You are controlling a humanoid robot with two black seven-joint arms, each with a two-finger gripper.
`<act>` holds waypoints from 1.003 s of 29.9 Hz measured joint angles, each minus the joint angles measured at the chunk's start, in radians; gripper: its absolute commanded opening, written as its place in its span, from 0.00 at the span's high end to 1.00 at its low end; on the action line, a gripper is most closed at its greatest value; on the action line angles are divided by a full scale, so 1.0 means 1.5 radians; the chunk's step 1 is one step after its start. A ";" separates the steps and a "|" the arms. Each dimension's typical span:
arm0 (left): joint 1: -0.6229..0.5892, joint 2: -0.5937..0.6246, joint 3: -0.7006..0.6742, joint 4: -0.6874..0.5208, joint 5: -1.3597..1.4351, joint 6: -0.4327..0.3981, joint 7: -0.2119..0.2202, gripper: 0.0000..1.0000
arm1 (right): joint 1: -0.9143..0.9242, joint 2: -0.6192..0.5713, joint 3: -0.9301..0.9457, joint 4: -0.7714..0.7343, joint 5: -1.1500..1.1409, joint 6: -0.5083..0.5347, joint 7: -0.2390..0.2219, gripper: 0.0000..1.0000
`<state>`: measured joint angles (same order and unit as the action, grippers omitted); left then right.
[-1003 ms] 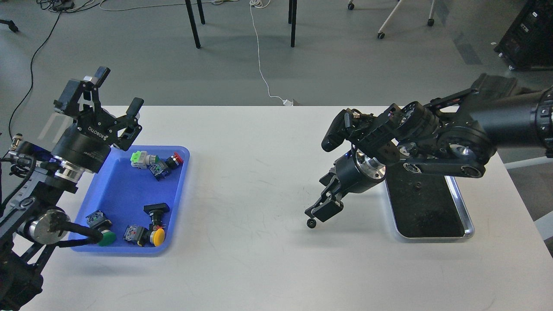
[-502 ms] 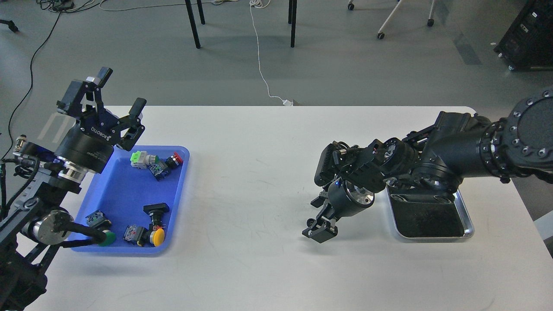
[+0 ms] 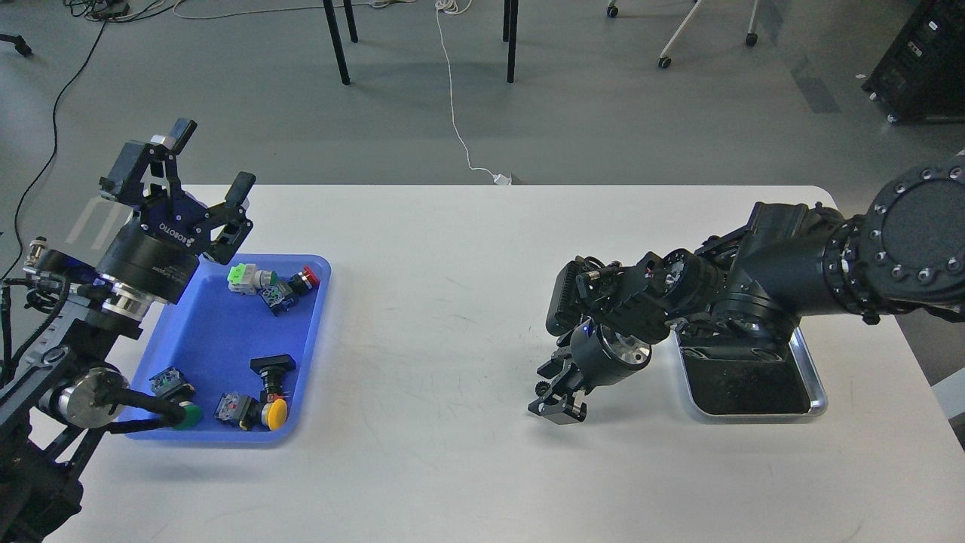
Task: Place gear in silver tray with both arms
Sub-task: 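Reach the right gripper down to the black gear and grasp it, then carry the gear with the right gripper into the silver tray and release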
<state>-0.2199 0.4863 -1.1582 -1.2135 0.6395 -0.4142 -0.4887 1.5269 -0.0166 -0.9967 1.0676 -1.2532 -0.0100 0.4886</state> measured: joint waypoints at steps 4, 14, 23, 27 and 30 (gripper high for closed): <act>0.000 0.000 0.000 0.000 0.000 0.000 0.000 0.02 | 0.000 0.001 -0.007 0.000 0.000 -0.011 0.000 0.69; 0.002 0.001 0.000 0.000 -0.001 0.000 0.000 0.02 | 0.003 -0.008 -0.013 0.005 0.002 -0.016 0.000 0.83; 0.002 0.001 0.001 0.000 -0.001 -0.001 0.000 0.02 | 0.078 -0.149 0.005 0.063 0.000 -0.021 0.000 0.82; 0.002 -0.008 0.002 0.000 0.002 -0.001 0.000 0.02 | 0.133 -0.291 0.008 0.123 -0.034 -0.018 0.000 0.81; 0.002 -0.018 0.002 -0.001 0.002 -0.001 0.000 0.02 | 0.139 -0.383 0.002 0.141 -0.086 -0.015 0.000 0.80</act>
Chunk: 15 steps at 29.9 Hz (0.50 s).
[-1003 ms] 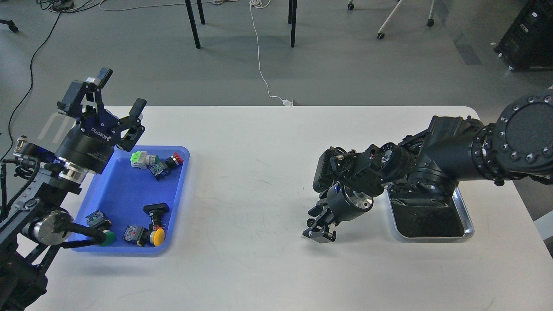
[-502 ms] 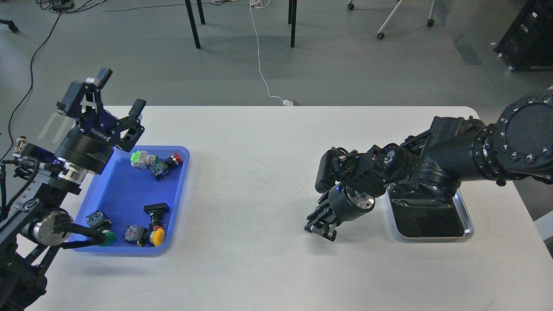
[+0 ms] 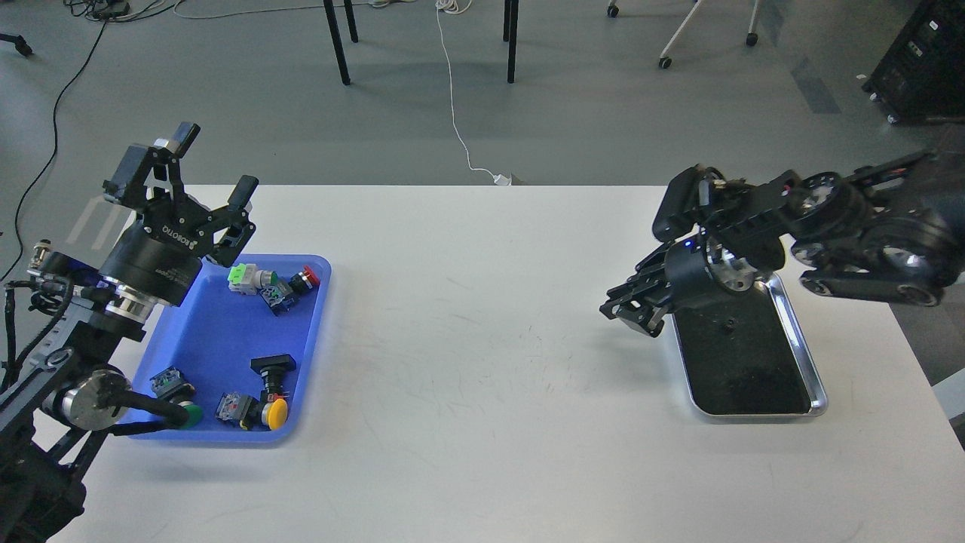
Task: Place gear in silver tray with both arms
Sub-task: 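Carry the gear with the right gripper into the silver tray and release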
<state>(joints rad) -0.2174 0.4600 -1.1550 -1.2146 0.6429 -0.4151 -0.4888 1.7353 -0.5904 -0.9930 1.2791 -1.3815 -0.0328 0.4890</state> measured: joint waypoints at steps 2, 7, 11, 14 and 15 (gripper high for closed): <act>0.000 -0.004 0.000 0.000 0.000 0.000 0.000 0.02 | -0.019 -0.043 -0.008 -0.005 -0.018 0.001 0.000 0.80; 0.000 -0.011 0.000 -0.001 0.001 0.000 0.000 0.02 | -0.116 -0.095 -0.001 -0.062 -0.026 0.000 0.000 0.79; -0.001 -0.016 0.000 -0.001 0.002 0.000 0.000 0.02 | -0.178 -0.104 0.027 -0.088 -0.026 -0.002 0.000 0.76; -0.001 -0.020 0.001 -0.001 0.002 0.000 0.000 0.02 | -0.208 -0.097 0.037 -0.117 -0.026 -0.003 0.000 0.73; -0.001 -0.020 0.001 -0.001 0.002 0.001 0.000 0.02 | -0.219 -0.092 0.041 -0.128 -0.026 -0.004 0.000 0.71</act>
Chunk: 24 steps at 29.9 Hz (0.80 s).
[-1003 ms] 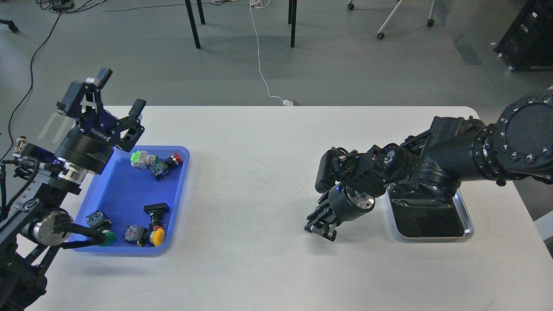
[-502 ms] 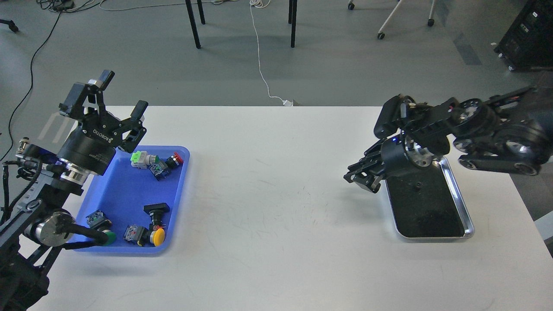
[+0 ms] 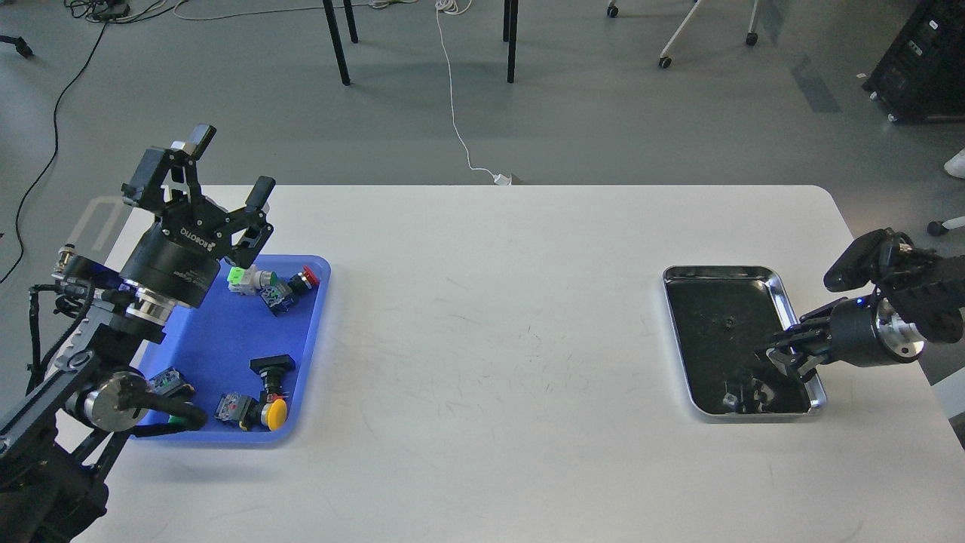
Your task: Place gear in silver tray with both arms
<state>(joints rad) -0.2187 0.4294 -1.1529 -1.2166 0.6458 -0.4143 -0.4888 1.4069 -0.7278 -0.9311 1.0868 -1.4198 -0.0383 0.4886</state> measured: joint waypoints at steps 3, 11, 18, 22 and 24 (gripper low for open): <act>0.000 -0.002 0.000 0.000 0.001 0.000 0.000 0.02 | -0.029 0.017 0.022 -0.020 0.001 -0.002 0.000 0.70; 0.002 -0.002 0.000 -0.004 0.001 0.001 0.000 0.02 | -0.058 0.027 0.052 -0.022 0.003 -0.002 0.000 0.23; 0.003 -0.002 0.001 -0.008 0.001 0.001 0.000 0.02 | -0.055 -0.008 0.150 -0.002 0.036 -0.002 0.000 0.04; 0.005 -0.003 0.002 -0.009 0.001 0.002 0.000 0.02 | -0.071 -0.029 0.274 0.032 0.202 0.004 0.000 0.03; 0.007 -0.009 0.004 -0.009 0.002 0.003 0.000 0.02 | -0.092 -0.029 0.327 0.044 0.337 0.005 0.000 0.01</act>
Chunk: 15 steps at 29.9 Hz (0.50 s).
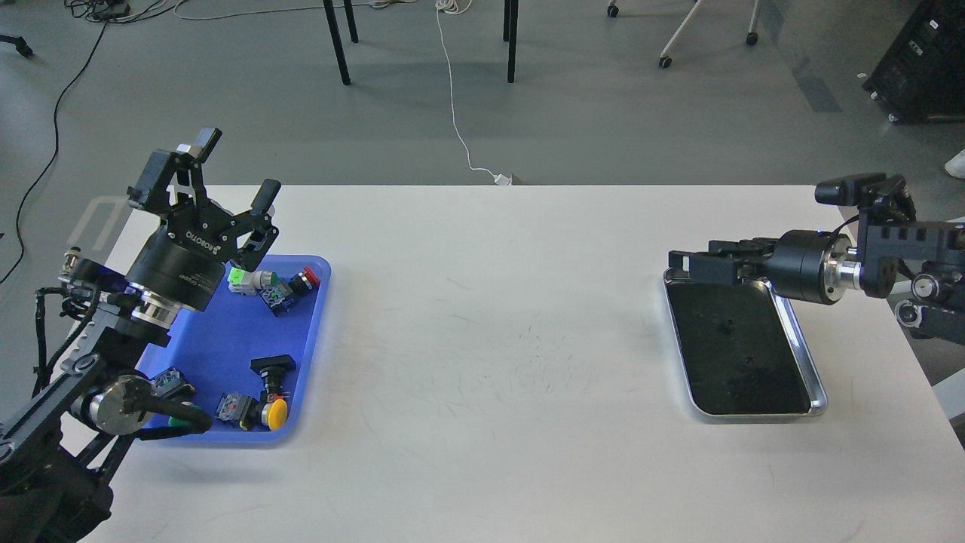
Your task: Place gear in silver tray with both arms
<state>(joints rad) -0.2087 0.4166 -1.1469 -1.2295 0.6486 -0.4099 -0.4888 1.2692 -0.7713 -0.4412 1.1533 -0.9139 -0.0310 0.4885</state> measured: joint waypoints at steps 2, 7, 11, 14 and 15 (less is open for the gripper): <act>0.001 -0.009 0.002 0.000 0.005 0.007 0.000 0.02 | -0.025 0.005 0.055 0.005 0.145 0.000 0.000 0.01; 0.002 -0.034 0.005 0.000 0.037 0.046 0.000 0.02 | -0.109 0.041 0.186 0.008 0.416 0.001 0.000 0.01; 0.002 -0.065 0.006 0.005 0.051 0.069 0.022 0.02 | -0.189 0.076 0.290 0.005 0.559 0.002 0.000 0.01; 0.002 -0.089 0.008 0.013 0.053 0.075 0.067 0.02 | -0.252 0.123 0.366 -0.001 0.588 -0.004 0.000 0.01; 0.002 -0.096 0.008 0.018 0.053 0.075 0.075 0.02 | -0.272 0.138 0.389 -0.001 0.591 -0.005 0.000 0.01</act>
<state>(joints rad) -0.2063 0.2719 -1.1342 -1.2025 0.7287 -0.2967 -0.3759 0.8610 -0.5643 0.1424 1.1515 -0.0276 -0.0384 0.4884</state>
